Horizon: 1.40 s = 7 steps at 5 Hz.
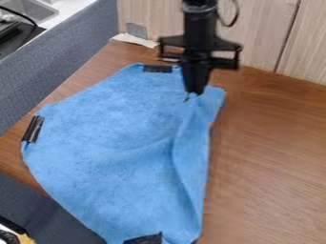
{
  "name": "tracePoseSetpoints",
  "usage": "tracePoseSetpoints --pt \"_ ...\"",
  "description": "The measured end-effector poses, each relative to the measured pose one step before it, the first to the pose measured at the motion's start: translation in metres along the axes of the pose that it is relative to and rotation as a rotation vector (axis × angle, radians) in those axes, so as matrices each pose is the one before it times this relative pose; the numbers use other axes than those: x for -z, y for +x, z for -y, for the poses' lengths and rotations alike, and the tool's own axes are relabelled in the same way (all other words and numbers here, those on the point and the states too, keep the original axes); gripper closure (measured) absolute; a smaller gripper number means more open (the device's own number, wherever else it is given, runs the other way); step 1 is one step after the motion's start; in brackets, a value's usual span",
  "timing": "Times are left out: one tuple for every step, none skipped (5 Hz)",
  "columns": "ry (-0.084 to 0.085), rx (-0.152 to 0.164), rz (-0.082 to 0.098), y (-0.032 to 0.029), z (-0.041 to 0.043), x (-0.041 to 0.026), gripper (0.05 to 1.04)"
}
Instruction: Fold the cloth from top right to center
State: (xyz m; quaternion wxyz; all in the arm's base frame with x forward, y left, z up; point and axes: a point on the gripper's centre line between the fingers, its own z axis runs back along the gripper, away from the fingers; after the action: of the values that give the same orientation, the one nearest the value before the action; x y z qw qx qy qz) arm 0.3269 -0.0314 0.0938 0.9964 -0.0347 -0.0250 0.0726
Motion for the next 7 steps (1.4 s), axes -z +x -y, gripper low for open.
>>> tracePoseSetpoints --pt "0.0755 -0.0384 -0.0258 -0.00602 -0.01558 0.00492 1.015" --pt "0.0472 -0.0207 -0.0237 -0.00501 -0.00766 0.01331 1.015" --pt "0.0250 -0.0654 -0.0505 -0.00157 -0.00540 0.01298 0.997" --pt "-0.0242 -0.0820 -0.0288 0.00150 -0.00779 0.00594 0.839" --pt "-0.0056 -0.0100 -0.0106 0.00143 -0.00057 0.00135 0.571" --pt "-0.0155 0.0192 -0.0107 -0.00154 0.00197 -0.00002 0.262" --pt "-0.0059 0.0113 -0.0020 0.00034 -0.00096 0.00000 0.080"
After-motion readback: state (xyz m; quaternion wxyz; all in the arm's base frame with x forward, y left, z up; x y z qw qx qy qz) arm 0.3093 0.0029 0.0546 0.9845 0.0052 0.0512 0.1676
